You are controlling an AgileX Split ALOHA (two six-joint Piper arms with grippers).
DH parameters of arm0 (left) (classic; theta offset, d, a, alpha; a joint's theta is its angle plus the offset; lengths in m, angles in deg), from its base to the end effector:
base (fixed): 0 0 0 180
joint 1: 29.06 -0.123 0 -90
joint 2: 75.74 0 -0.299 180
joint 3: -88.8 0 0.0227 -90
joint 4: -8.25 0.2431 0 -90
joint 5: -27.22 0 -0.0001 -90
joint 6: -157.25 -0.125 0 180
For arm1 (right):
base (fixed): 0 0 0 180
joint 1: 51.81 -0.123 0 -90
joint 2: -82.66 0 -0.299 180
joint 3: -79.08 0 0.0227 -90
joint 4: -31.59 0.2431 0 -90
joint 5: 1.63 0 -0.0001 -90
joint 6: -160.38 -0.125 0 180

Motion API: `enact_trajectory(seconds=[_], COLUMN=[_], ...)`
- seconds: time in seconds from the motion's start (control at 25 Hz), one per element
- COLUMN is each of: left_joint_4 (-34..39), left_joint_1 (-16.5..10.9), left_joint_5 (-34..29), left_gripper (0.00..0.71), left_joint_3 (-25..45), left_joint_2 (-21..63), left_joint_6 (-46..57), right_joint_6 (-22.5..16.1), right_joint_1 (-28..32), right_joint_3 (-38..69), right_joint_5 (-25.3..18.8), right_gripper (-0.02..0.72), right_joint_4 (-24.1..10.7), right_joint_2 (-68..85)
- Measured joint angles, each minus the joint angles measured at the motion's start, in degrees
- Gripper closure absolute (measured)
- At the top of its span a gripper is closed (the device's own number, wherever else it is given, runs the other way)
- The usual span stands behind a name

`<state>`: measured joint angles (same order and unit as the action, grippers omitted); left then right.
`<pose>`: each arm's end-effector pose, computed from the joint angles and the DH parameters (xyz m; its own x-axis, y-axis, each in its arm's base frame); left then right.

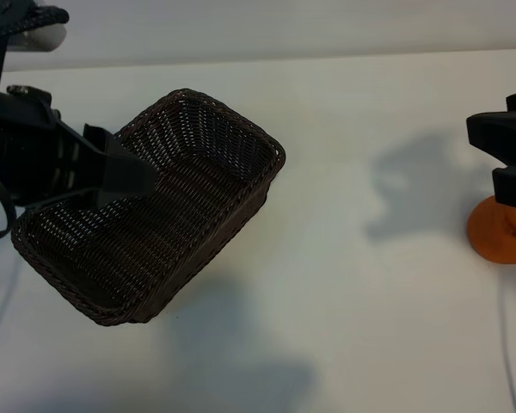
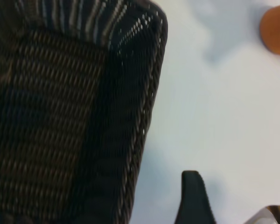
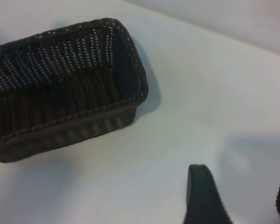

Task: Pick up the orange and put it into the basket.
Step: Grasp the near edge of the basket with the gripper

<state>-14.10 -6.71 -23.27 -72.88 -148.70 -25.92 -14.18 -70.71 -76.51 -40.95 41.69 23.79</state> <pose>0.2019 -0.1227 0.3351 -0.7973 0.1219 -0.5912 0.3885 0.8532 -0.3480 0.1746 0.0745 0.3637 -0.5204 -0.1341 -0.8433 -0.3894 0.9162 0.0946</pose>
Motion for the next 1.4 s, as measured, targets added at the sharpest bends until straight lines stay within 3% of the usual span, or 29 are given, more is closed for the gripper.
enact_trajectory(seconds=[0.2, 0.48, 0.92, 1.12, 1.4], left_joint_4=[4.2, 15.42, 32.36, 42.82, 44.38], left_joint_1=[0.0, 0.0, 0.0, 0.0, 0.0], left_joint_5=[-1.97, -7.68, -16.62, -16.76, -16.24], left_gripper=[0.193, 0.193, 0.193, 0.193, 0.193], left_joint_3=[0.0, 0.0, 0.0, 4.08, 11.94], left_joint_2=[0.0, 0.95, 12.98, 16.36, 16.51], left_joint_6=[6.55, 15.48, 34.64, 42.98, 49.28], right_joint_6=[0.0, 0.0, 0.0, 0.0, 0.0], right_joint_1=[0.0, 0.0, 0.0, 0.0, 0.0], right_joint_3=[0.0, 0.0, 0.0, 0.0, 0.0], right_joint_5=[-0.19, -0.6, -0.6, -0.6, -0.6], right_gripper=[0.31, 0.31, 0.31, 0.31, 0.311], right_joint_4=[-0.02, -0.02, -0.07, -0.07, -0.07], right_joint_2=[0.0, 0.0, 0.0, 0.0, 0.0])
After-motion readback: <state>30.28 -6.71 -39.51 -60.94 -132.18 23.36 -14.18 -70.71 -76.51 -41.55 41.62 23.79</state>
